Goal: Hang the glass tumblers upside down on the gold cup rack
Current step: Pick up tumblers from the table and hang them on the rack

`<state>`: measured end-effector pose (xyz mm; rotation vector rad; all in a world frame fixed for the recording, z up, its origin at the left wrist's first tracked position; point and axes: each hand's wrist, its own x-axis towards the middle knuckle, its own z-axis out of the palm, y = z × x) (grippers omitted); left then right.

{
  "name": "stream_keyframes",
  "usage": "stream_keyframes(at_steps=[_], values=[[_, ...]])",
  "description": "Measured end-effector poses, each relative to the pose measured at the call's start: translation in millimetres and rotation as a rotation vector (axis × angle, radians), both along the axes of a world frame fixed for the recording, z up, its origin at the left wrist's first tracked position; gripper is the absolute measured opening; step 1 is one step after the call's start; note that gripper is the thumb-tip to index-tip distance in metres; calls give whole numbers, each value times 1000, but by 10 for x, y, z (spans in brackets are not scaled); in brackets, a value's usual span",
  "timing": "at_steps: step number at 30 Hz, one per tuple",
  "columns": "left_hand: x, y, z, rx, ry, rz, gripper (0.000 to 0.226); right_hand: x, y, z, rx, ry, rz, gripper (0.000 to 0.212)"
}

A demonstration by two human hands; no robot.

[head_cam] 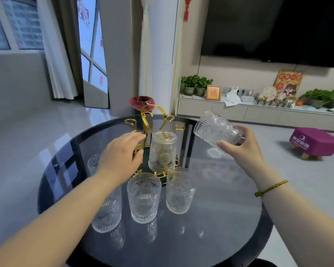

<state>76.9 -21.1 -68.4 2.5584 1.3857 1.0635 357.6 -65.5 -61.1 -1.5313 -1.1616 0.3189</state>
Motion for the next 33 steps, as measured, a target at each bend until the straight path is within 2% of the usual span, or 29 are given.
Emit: stream_keyframes(at_steps=[3,7,13,22,33], values=[[-32,294,-46,-72,197,44,60,-7,110,169,-45,-107,33,69],[-35,483,-124,-125,310,11,66,-59,261,362,-117,-211,106,73],[12,574,-233,-119,193,-13,55,-219,572,564,-179,-358,187,76],[-66,672,-229,-140,152,-98,52,-459,962,636,-269,-570,343,76],[-46,700,-268,-141,112,-92,52,-537,1183,338,-462,-639,433,72]])
